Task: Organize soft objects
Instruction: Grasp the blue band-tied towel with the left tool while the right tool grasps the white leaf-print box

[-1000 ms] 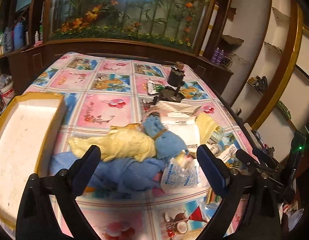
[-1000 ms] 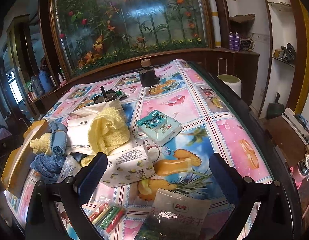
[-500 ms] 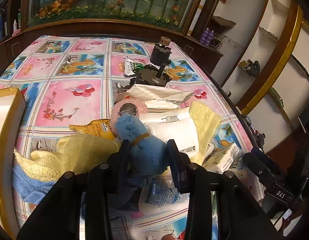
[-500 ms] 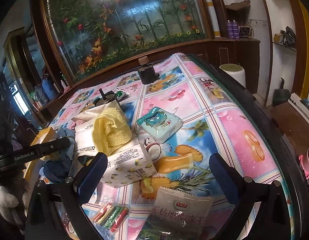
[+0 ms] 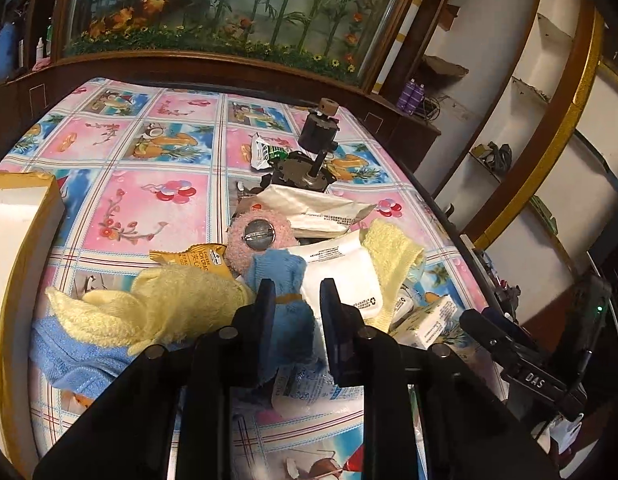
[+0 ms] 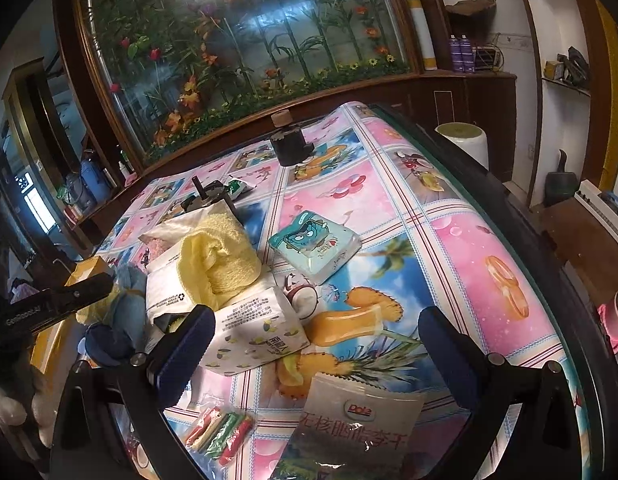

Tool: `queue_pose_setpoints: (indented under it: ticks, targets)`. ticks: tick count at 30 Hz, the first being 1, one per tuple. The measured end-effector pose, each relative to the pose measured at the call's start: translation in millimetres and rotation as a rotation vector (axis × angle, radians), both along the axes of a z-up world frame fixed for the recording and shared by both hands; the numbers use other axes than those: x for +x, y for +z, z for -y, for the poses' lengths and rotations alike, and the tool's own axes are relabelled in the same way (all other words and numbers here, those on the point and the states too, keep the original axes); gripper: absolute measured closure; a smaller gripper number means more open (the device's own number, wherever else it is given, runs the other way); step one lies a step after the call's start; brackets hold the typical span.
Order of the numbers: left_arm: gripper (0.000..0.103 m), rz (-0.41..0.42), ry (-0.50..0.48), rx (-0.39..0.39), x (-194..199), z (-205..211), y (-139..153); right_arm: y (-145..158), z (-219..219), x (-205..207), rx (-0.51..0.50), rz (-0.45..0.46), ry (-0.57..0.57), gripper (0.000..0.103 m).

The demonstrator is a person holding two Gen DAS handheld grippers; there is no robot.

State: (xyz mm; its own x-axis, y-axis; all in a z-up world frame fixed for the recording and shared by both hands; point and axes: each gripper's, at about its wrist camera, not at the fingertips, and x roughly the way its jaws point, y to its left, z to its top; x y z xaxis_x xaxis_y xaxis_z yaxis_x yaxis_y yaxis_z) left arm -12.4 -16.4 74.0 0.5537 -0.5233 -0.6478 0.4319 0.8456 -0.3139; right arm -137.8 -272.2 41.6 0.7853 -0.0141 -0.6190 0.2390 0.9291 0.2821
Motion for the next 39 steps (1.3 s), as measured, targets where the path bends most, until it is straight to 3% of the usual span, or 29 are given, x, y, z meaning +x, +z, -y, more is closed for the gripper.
queue_pose_setpoints:
  ticks: [9,13,24,26,27,36,39]
  targets:
    - [0.083,0.008,-0.002,0.05,-8,2,-6,-1,1,-1,-0.01,-0.011,-0.015,0.0]
    - [0.064,-0.009,0.001,0.071,1,8,-13,-1,-3,0,-0.025,-0.013,-0.007,0.0]
    - [0.064,-0.007,-0.014,0.124,9,27,-25,-4,-2,5,0.0,-0.033,0.008,0.0]
    - [0.078,-0.002,-0.009,0.139,9,27,-24,-5,-3,5,-0.002,-0.034,0.006,0.0]
    - [0.078,-0.002,-0.01,0.14,8,26,-23,-5,-3,5,-0.003,-0.035,0.004,0.0]
    - [0.078,0.021,0.024,-0.02,-21,-15,5,-5,-1,4,-0.014,-0.036,-0.016,0.0]
    - [0.078,0.038,0.035,-0.074,-37,-34,15,1,2,-2,0.013,0.009,-0.003,0.0]
